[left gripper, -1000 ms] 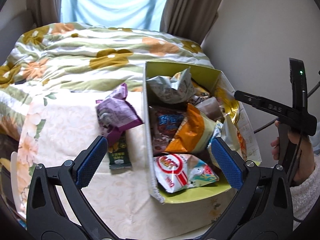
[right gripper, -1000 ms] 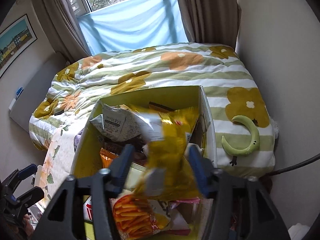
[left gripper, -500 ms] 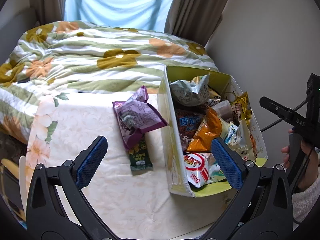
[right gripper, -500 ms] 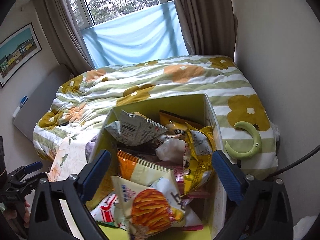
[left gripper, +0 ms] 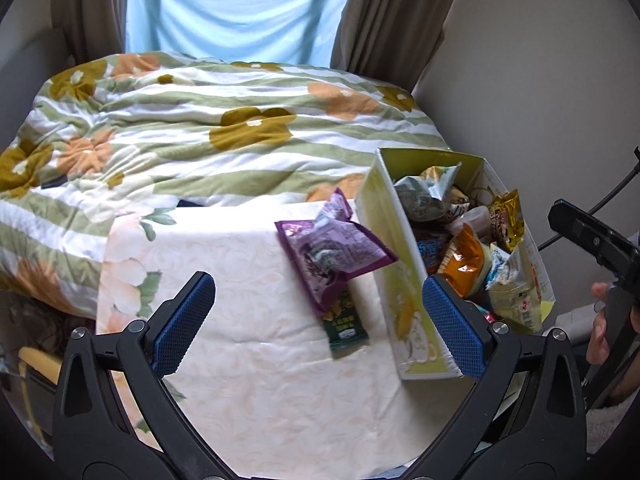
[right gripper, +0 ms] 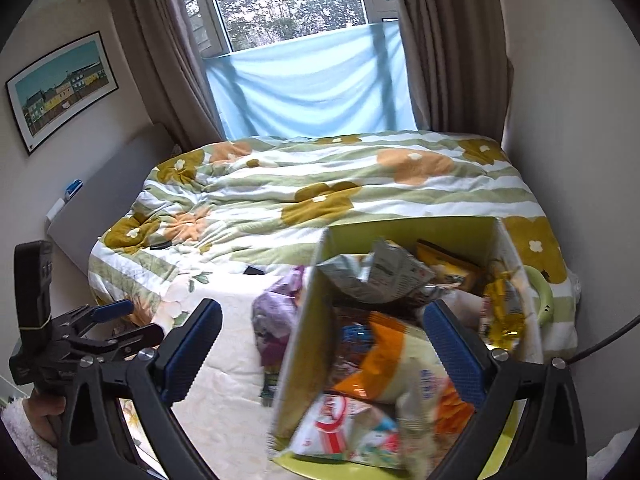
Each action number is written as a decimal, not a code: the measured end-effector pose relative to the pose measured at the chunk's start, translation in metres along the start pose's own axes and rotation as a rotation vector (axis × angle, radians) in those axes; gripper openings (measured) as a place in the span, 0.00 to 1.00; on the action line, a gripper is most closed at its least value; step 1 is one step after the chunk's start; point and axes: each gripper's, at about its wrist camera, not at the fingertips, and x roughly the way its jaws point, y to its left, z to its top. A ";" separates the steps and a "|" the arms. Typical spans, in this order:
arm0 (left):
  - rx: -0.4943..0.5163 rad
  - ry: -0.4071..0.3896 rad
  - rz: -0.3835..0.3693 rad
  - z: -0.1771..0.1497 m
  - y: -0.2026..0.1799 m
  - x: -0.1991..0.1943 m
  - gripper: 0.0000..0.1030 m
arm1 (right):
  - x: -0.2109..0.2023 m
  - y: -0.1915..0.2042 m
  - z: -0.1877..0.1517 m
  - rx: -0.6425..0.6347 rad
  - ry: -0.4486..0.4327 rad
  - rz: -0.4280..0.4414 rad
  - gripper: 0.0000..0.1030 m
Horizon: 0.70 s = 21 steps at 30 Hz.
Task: Organize snacks
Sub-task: 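Grasp the purple bag with the left tool while the right tool moves toward the green cracker packet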
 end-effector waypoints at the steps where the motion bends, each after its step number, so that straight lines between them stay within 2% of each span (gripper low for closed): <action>1: 0.004 0.000 -0.006 0.002 0.007 -0.001 1.00 | 0.003 0.011 -0.001 -0.001 0.002 0.009 0.98; 9: 0.039 0.010 -0.044 0.019 0.059 -0.002 1.00 | 0.039 0.077 -0.016 -0.038 0.041 0.003 0.98; 13: 0.094 0.036 -0.071 0.032 0.083 0.005 1.00 | 0.056 0.101 -0.023 -0.055 0.050 -0.005 0.98; 21: 0.243 0.136 -0.149 0.051 0.102 0.052 1.00 | 0.094 0.141 -0.052 -0.041 0.076 -0.061 0.98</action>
